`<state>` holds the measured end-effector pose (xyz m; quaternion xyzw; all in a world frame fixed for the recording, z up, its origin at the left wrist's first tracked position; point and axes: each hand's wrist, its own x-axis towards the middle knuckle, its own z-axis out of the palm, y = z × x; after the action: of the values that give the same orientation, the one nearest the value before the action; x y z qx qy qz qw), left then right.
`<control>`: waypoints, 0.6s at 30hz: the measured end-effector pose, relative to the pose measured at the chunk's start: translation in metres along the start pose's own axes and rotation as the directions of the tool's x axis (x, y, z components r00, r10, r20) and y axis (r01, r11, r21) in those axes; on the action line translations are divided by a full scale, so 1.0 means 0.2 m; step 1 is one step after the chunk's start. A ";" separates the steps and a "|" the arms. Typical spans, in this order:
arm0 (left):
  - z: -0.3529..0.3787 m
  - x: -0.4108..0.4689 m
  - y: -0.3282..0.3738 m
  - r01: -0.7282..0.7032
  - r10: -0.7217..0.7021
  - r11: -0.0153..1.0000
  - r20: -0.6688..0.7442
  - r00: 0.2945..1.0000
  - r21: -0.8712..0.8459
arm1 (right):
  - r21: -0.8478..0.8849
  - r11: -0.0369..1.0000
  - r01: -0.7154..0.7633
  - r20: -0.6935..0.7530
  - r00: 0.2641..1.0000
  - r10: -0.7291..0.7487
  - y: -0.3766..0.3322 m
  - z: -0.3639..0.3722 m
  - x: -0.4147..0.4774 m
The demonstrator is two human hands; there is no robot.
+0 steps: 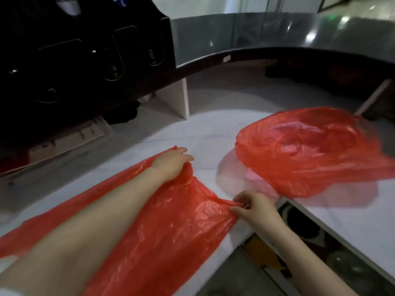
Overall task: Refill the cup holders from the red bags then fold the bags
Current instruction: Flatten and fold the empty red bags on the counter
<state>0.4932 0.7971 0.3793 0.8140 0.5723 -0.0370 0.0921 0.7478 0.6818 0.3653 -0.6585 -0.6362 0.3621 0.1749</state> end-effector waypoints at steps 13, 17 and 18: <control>0.01 0.04 -0.28 0.149 -0.181 0.968 -0.154 0.971 -0.200 | 0.508 0.840 -0.189 -0.235 0.908 0.346 0.08 0.12 -0.10; 0.00 0.01 -0.26 0.097 -0.174 0.922 -0.179 0.968 -0.374 | 0.575 0.798 -0.181 -0.223 0.904 0.365 0.07 0.13 -0.08; -0.01 -0.02 -0.23 0.087 -0.165 0.913 -0.165 0.972 -0.399 | 0.588 0.789 -0.181 -0.228 0.898 0.376 0.06 0.12 -0.07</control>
<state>0.4482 0.8099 0.3777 0.7405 0.6258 0.1516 0.1926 0.7407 0.6609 0.3431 -0.7185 -0.3595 0.4356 0.4059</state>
